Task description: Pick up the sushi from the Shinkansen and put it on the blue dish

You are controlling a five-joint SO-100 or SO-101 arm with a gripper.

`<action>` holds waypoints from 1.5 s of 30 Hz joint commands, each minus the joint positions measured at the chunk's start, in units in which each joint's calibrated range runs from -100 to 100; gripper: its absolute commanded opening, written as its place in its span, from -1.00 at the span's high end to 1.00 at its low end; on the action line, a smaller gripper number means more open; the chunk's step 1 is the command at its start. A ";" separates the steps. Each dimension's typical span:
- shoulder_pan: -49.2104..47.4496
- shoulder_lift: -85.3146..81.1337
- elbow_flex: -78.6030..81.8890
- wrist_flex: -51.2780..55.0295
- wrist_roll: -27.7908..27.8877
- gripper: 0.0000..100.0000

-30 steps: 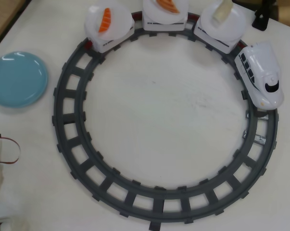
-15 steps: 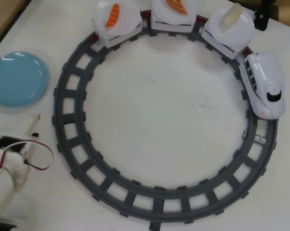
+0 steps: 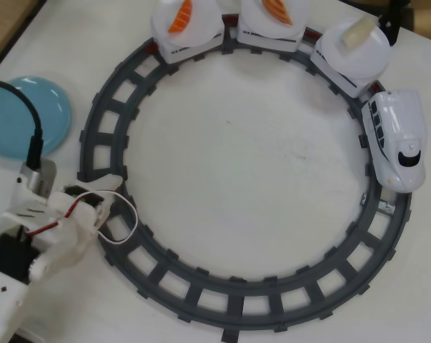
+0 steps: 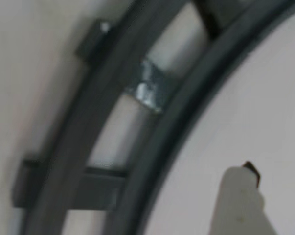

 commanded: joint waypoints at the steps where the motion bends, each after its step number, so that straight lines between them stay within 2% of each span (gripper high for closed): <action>1: 0.28 1.30 -4.20 -1.00 -0.27 0.63; 45: -0.25 1.38 -3.66 -1.00 -0.27 0.64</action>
